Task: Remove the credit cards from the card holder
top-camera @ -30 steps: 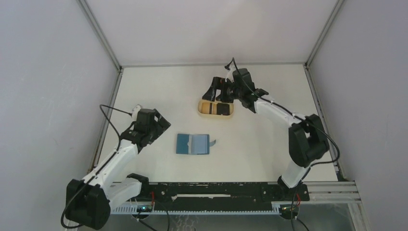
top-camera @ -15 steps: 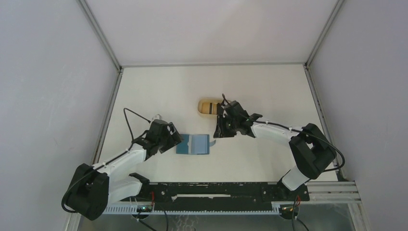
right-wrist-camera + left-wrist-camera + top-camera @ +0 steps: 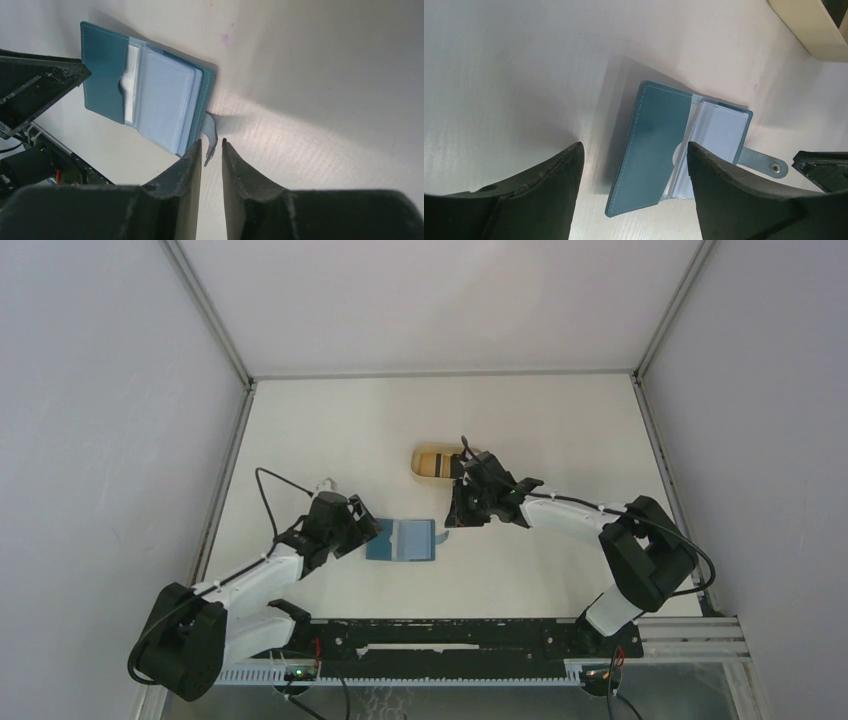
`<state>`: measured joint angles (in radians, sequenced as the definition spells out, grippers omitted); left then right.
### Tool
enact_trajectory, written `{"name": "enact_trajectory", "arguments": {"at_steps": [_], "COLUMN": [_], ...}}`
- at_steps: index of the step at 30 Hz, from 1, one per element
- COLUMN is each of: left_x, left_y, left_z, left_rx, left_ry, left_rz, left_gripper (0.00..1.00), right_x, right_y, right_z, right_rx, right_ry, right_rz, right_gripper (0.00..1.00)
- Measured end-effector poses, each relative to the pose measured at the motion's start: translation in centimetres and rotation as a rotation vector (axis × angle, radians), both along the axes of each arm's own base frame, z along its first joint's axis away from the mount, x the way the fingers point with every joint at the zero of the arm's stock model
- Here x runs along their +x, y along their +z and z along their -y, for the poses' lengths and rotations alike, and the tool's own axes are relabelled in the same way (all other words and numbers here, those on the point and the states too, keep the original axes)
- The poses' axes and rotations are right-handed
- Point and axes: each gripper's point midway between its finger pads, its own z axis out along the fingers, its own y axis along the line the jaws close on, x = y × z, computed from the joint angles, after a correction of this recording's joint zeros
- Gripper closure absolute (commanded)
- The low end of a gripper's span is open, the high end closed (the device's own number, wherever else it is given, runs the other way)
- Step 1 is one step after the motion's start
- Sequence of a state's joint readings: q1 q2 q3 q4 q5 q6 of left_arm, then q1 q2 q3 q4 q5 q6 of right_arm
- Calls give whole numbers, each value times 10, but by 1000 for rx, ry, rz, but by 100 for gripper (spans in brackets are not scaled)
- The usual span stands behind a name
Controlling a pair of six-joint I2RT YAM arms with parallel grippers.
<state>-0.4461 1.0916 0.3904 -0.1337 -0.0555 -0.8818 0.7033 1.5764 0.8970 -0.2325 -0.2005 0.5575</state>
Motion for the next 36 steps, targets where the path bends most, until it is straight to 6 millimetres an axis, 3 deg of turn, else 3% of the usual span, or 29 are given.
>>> {"name": "enact_trajectory", "arguments": {"at_steps": [11,17,30,36], "left_x": [1,1,-2,-11], "left_y": [0,1,3,15], "left_z": [2,2,4,26], "left_rx": [-13,-16,-24,-83], "left_ry": [-5,-5,-19,-109], "left_rz": [15,21,19,37], "left_gripper": [20,20,19,19], "right_x": [-8,-9,-8,-8], "right_y": [-13,-17,-16,-15], "right_z": [-7,-7,-9,-10], "right_rx": [-6,-9,-4,2], "right_ry": [11,8,7,10], "right_rz": [-40,-54,-52,-52], "right_gripper": [77,100,100,100]}}
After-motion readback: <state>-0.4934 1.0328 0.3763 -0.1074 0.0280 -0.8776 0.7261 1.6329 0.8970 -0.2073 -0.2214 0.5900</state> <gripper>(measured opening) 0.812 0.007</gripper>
